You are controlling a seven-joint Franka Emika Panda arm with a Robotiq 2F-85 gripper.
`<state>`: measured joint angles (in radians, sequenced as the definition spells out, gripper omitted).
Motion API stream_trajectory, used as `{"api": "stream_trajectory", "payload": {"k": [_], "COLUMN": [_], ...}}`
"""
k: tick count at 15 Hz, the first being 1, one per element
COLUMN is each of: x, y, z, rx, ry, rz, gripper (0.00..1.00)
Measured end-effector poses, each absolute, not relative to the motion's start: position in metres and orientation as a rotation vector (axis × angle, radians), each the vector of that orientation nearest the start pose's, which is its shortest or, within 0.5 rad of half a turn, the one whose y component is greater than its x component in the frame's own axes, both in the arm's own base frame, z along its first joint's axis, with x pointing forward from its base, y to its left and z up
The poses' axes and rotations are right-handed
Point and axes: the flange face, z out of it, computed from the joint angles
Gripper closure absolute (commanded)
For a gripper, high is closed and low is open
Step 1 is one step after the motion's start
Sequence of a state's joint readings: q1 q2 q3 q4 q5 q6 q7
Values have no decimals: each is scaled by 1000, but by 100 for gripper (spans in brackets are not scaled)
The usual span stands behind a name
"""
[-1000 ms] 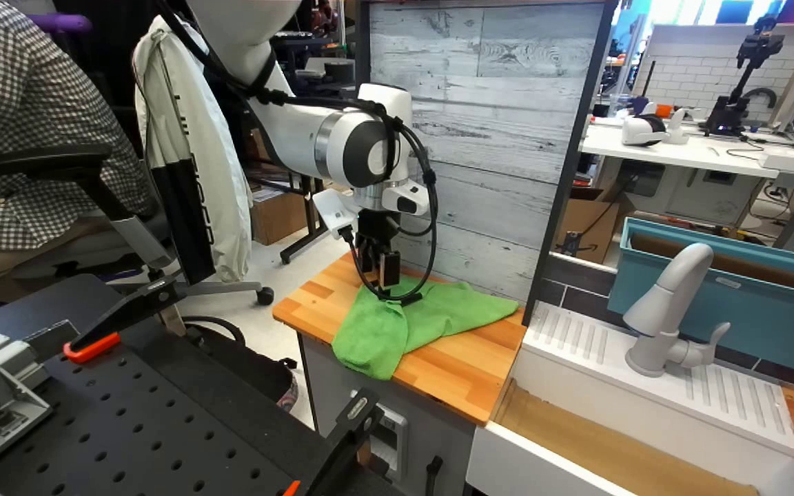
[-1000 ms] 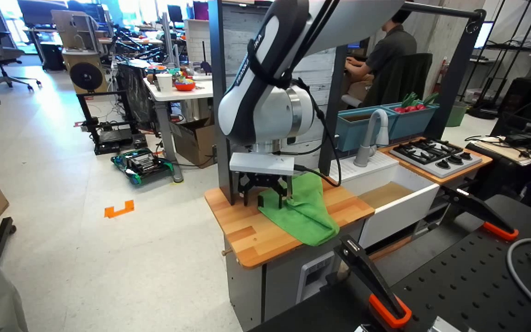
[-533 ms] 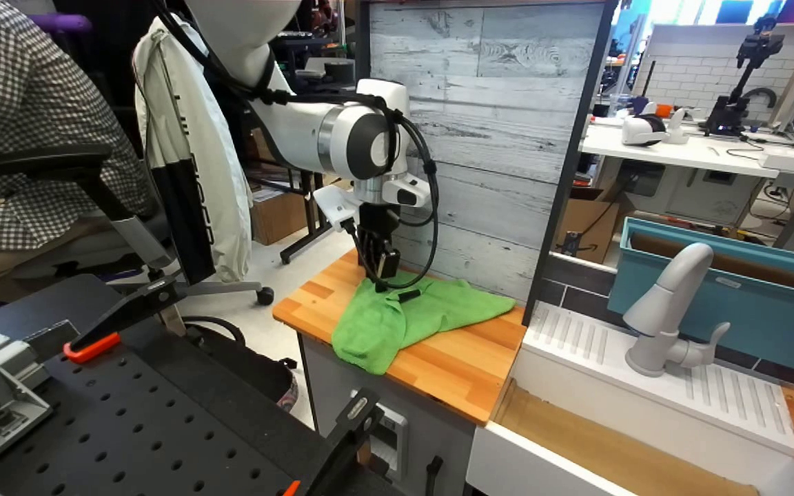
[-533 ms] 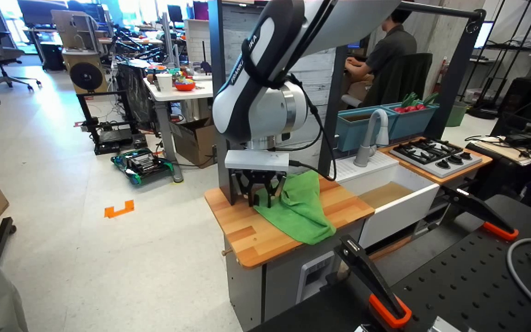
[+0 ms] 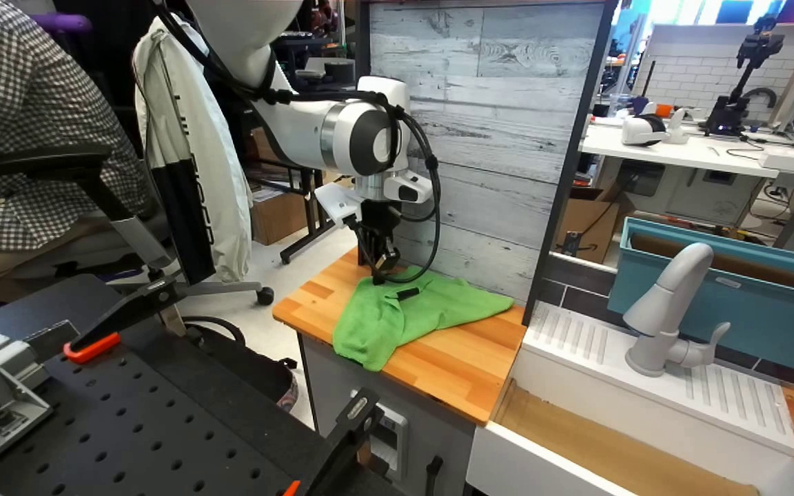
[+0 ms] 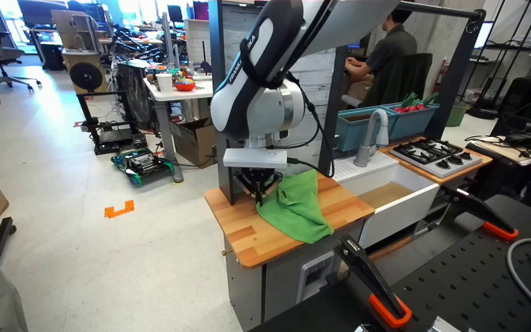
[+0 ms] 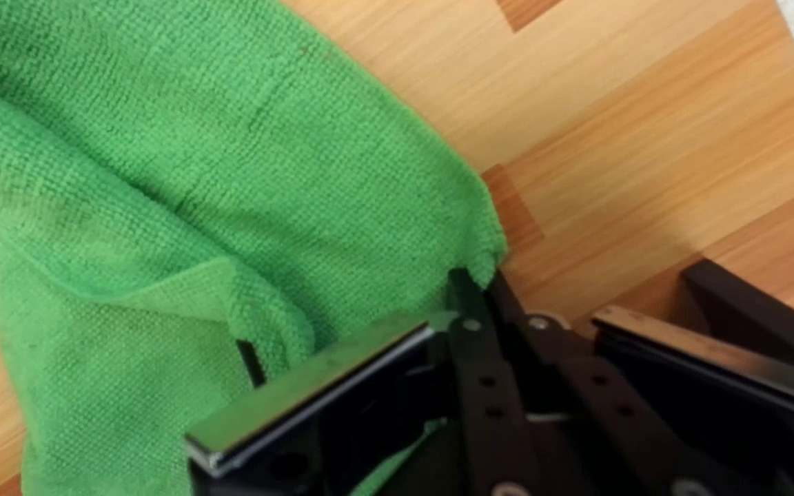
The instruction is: Fold the green towel from left to right then bottom to top
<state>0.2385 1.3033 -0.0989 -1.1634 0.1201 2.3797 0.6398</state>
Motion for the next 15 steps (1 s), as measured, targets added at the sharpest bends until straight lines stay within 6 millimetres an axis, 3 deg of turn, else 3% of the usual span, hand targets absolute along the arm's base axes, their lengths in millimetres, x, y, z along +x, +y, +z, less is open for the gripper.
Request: {"api": "stream_trajectory", "payload": {"k": [9,15], "x": [703,698], "y": [117,112], "z": [-20,-3], "rx": [-3092,-3106], "ry": [805,753], "rz": [99,104], "gripper": [99,99]}}
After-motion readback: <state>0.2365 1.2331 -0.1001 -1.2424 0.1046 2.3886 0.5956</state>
